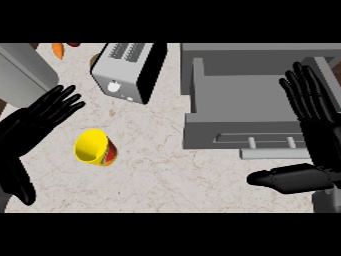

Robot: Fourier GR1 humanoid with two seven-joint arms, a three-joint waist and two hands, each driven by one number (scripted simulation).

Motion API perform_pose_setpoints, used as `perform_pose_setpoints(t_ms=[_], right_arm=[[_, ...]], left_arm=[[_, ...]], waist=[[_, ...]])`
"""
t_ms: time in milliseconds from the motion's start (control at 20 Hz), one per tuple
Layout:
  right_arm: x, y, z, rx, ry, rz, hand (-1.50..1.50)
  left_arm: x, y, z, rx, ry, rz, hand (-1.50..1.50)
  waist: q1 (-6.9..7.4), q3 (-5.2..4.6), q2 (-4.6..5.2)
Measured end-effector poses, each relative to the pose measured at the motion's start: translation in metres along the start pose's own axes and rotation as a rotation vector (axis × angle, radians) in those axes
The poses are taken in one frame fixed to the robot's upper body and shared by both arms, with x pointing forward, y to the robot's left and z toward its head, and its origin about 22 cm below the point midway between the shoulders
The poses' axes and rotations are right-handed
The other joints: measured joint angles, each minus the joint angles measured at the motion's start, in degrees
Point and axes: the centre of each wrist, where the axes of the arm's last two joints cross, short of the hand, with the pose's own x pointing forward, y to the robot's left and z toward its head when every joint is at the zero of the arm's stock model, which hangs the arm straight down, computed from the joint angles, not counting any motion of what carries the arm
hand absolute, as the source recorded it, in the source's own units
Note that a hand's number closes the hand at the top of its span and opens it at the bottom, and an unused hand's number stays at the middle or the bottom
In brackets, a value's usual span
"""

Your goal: Pick up the cup, place it into the drawer and close the drawer

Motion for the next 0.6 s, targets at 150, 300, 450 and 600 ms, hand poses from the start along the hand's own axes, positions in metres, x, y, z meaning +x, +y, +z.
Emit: perform_pose_setpoints(t_ms=[150,300,450,600], right_arm=[[-0.001,-0.002,-0.001,0.0,-0.007,0.0,-1.5],[0.0,-0.01,-0.003,-0.004,-0.017,0.004,-1.5],[0.006,-0.015,-0.012,-0.001,-0.021,0.008,-1.5],[0.008,-0.016,-0.018,-0.001,-0.031,0.011,-1.5]], left_arm=[[-0.02,0.013,0.002,0.006,0.031,-0.009,-1.5],[-0.031,0.026,0.0,0.031,0.067,-0.023,-1.5],[-0.05,0.031,0.008,0.078,0.113,-0.046,-1.5],[-0.065,0.039,0.014,0.123,0.168,-0.073,-1.5]], waist=[[-0.05,-0.01,-0.04],[-0.03,0.0,-0.08],[-0.11,-0.01,-0.04],[-0.26,-0.04,0.01]])
